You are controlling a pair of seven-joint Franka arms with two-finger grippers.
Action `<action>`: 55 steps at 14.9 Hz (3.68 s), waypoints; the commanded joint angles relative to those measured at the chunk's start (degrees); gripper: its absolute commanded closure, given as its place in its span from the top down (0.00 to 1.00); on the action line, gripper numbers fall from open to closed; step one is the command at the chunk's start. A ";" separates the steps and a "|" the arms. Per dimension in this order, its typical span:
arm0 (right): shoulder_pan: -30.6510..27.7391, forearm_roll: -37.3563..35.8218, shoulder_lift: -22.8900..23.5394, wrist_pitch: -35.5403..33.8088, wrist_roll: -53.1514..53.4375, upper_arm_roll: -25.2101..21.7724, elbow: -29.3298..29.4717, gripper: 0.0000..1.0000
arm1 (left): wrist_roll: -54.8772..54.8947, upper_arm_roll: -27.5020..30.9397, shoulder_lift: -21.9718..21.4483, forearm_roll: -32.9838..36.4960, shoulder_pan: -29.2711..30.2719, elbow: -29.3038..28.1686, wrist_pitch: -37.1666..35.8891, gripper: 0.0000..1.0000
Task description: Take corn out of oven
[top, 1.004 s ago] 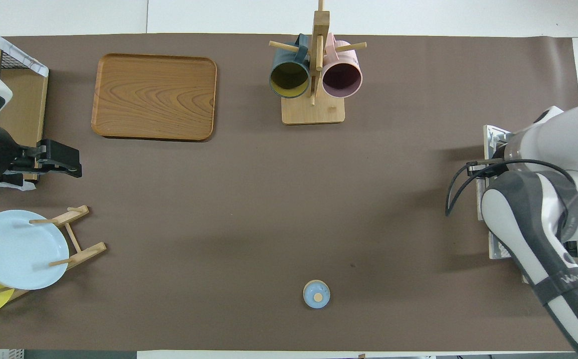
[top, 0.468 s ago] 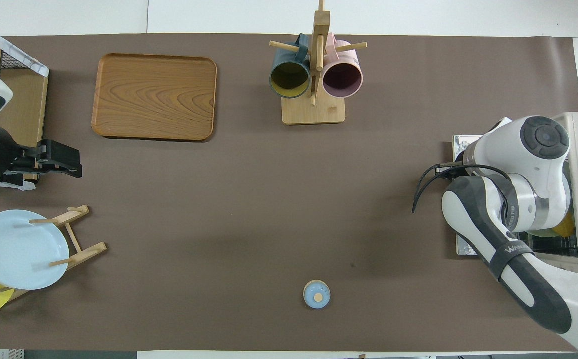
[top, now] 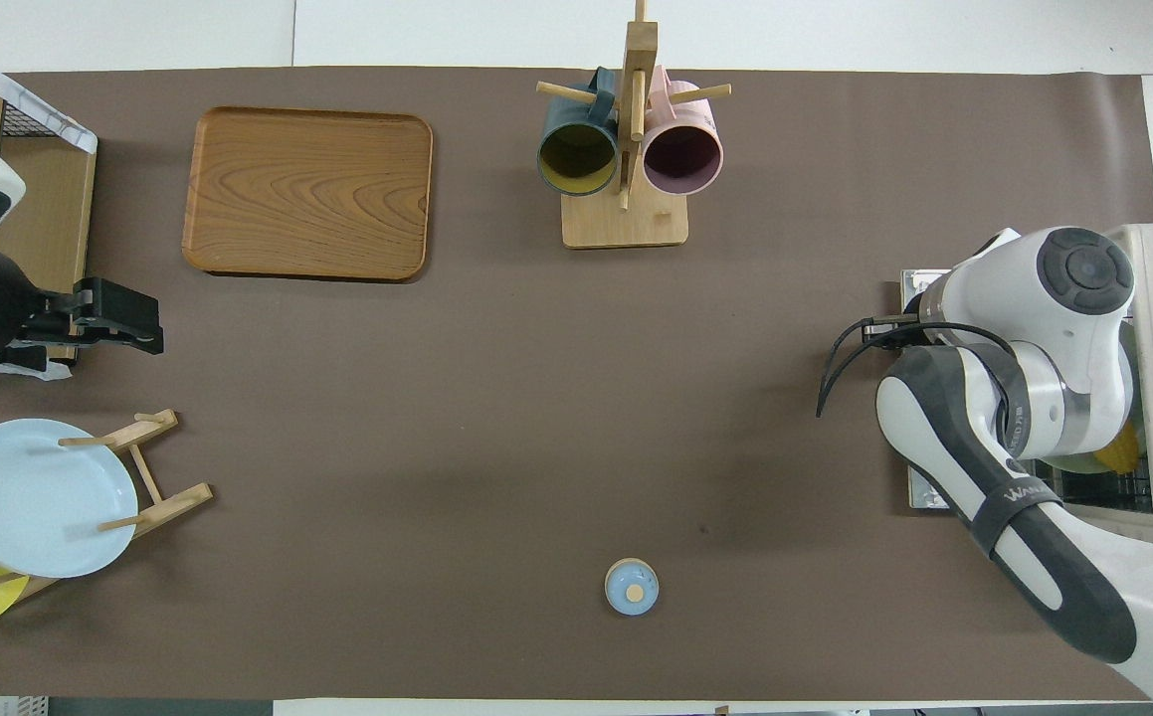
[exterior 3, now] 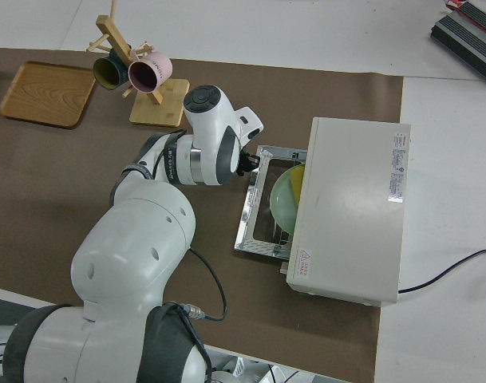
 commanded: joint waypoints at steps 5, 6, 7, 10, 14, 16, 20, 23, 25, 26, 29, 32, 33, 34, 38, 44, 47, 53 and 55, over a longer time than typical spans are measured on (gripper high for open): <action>-0.49 -3.59 -5.17 -19.47 5.67 -0.24 7.25 0.78 | 0.21 -0.21 -0.55 0.86 0.46 0.05 -0.35 1.00; -1.53 -5.70 -5.52 -20.89 6.65 -0.24 6.99 0.78 | 0.21 -0.21 -0.55 0.86 0.46 0.14 -0.35 1.00; -3.02 -5.99 -6.22 -21.16 6.57 -0.06 6.12 0.77 | 0.21 -0.21 -0.55 0.86 0.46 0.05 -0.35 1.00; -4.01 -6.52 -7.28 -23.17 6.22 -0.06 3.91 0.75 | 0.21 -0.21 -0.55 0.78 0.46 0.05 -0.35 1.00; -6.73 -6.52 -8.25 -23.10 3.34 -0.06 1.02 0.73 | 0.21 -0.21 -0.55 0.86 0.46 0.14 -0.35 1.00; -8.04 -6.52 -8.42 -22.22 -0.70 -0.15 0.49 0.72 | 0.21 -0.21 -0.55 0.86 0.46 0.14 -0.35 1.00; -9.89 -6.52 -9.91 -16.09 -1.16 -0.15 -4.77 0.52 | 0.21 -0.21 -0.55 0.86 0.46 0.14 -0.35 1.00; -10.07 -6.52 -10.27 -14.48 -1.34 -0.15 -5.84 0.25 | 0.21 -0.21 -0.55 0.86 0.46 0.05 -0.35 1.00; -9.29 -7.65 -10.27 -15.10 -1.60 -0.15 -5.58 0.00 | 0.21 -0.21 -0.55 0.86 0.46 0.05 -0.35 1.00; -8.58 -9.83 -10.09 -16.06 -1.60 0.20 -4.80 0.00 | 0.21 -0.21 -0.55 0.86 0.46 0.14 -0.35 1.00; -5.51 -10.65 -8.08 -22.11 -1.34 0.46 2.04 0.00 | 0.21 -0.21 -0.55 0.86 0.46 0.14 -0.35 1.00; 0.45 -9.34 -4.31 -28.53 1.45 0.55 12.66 0.00 | 0.21 -0.21 -0.55 0.78 0.46 0.05 -0.35 1.00; 3.35 -8.20 -2.90 -29.85 3.65 0.55 16.10 0.00 | 0.21 -0.21 -0.55 0.78 0.46 0.05 -0.35 1.00; 6.86 -7.93 -1.58 -30.39 6.19 0.55 19.09 0.00 | 0.21 -0.21 -0.55 0.86 0.46 0.05 -0.35 1.00; 16.18 -2.74 12.54 -40.31 22.09 0.64 39.64 0.00 | 0.21 -0.21 -0.55 0.86 0.46 0.05 -0.35 1.00; 27.63 0.85 22.42 -31.21 41.62 1.95 44.17 0.00 | 0.21 -0.21 -0.55 0.78 0.46 0.14 -0.35 1.00; 32.28 1.48 25.32 -29.09 45.49 2.22 44.25 0.00 | 0.21 -0.21 -0.55 0.86 0.46 0.05 -0.35 1.00; 32.82 9.91 25.68 -19.34 50.60 2.40 41.63 0.14 | 0.21 -0.21 -0.55 0.78 0.46 0.05 -0.35 1.00; 31.33 9.83 25.68 -17.92 47.64 2.40 41.70 0.39 | 0.21 -0.21 -0.55 0.86 0.46 0.05 -0.35 1.00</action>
